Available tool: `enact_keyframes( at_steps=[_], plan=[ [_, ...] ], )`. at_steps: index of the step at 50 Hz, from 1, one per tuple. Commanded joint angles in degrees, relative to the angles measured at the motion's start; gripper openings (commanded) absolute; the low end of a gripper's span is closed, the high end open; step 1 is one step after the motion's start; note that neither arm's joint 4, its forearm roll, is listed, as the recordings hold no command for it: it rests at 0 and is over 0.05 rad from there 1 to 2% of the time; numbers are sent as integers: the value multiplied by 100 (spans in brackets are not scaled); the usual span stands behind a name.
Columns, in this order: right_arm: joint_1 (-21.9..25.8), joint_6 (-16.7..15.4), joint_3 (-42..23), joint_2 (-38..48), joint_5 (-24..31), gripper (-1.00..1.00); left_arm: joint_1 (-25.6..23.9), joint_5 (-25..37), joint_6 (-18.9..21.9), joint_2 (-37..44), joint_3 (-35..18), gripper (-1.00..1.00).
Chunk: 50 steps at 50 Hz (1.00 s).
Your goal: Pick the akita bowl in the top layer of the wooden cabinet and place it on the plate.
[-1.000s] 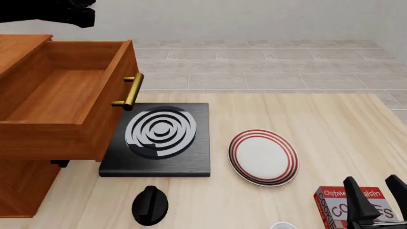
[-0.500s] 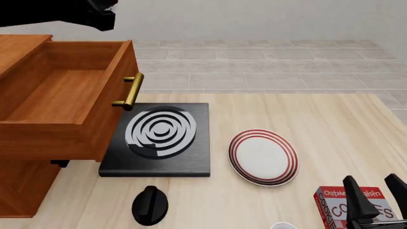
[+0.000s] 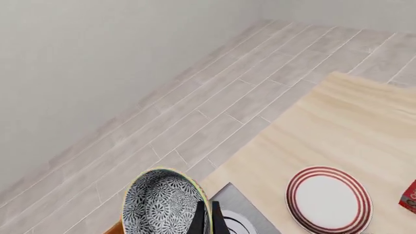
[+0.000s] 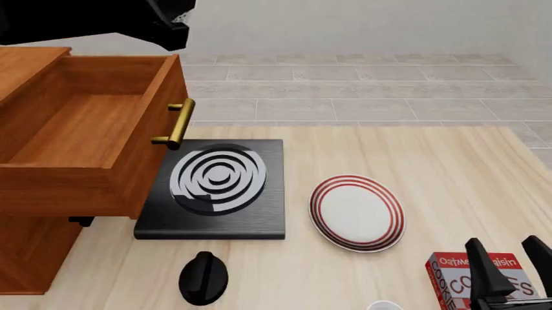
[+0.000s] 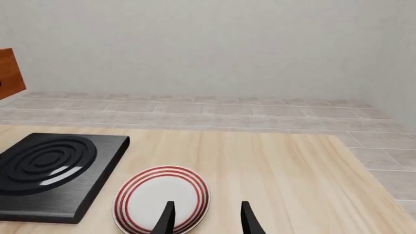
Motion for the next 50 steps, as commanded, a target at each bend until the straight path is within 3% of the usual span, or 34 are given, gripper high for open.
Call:
enact_keyframes(
  at_steps=[1,18,34,50],
  plan=[
    [1,-3,-5,-31,30,100,-312,-57,79,66,-128,-100],
    [1,-6,0,-45,30,100,-745,-356,280,173,91,-100],
    [10,-27,-4,-92,91,100,-1147,-1080,738,302,826,-100],
    [32,-34,12,-49,80,100,-1444,-1376,879,497,950,-100]
  ],
)
